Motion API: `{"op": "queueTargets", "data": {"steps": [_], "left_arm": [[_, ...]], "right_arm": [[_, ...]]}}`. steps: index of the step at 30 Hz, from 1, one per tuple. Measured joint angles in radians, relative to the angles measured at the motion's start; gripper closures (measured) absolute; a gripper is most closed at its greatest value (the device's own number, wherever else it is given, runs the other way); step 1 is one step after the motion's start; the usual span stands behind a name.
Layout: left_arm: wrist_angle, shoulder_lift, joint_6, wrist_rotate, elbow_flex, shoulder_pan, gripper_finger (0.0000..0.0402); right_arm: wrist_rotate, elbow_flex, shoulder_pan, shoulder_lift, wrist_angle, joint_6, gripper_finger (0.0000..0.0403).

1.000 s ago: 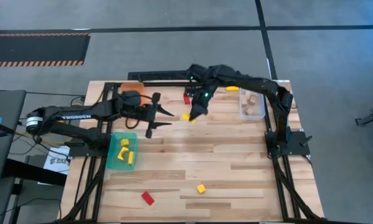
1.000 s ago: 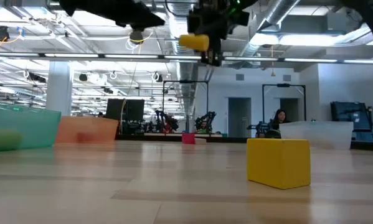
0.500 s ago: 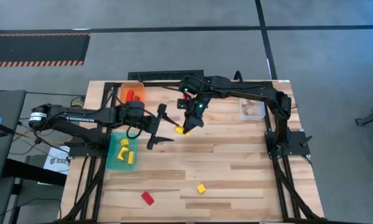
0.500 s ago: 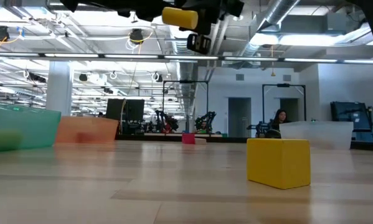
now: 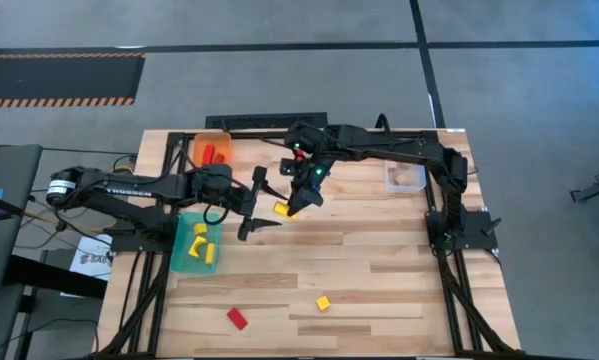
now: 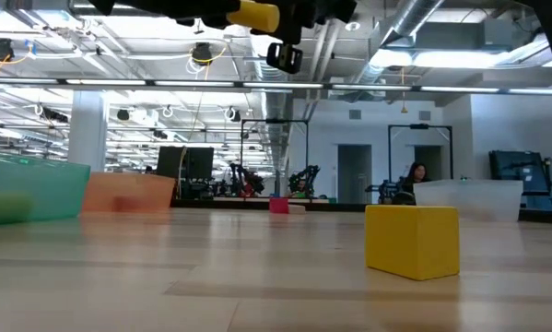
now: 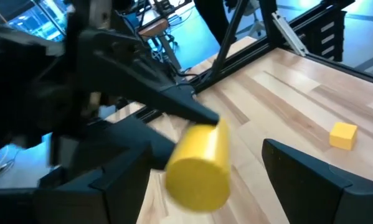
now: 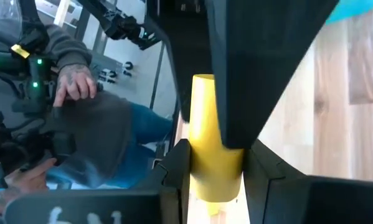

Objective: Sort & place blocks by color
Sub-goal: Put the yellow wooden block into the green bin

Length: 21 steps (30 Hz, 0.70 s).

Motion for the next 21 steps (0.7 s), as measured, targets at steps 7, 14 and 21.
{"op": "queueTargets", "data": {"steps": [7, 14, 21], "left_arm": [[0.037, 0.016, -0.001, -0.005, 0.0, -0.033, 0.0114], [0.027, 0.016, 0.004, -0.025, 0.0, -0.032, 0.0187], [0.026, 0.016, -0.011, -0.014, 0.0, -0.032, 0.0295]], "right_arm": [[0.002, 0.001, 0.001, 0.001, 0.039, 0.026, 0.0301], [-0.001, 0.001, 0.007, 0.001, 0.037, 0.028, 0.0301], [-0.005, 0.001, 0.023, 0.001, 0.034, 0.028, 0.0301]]}}
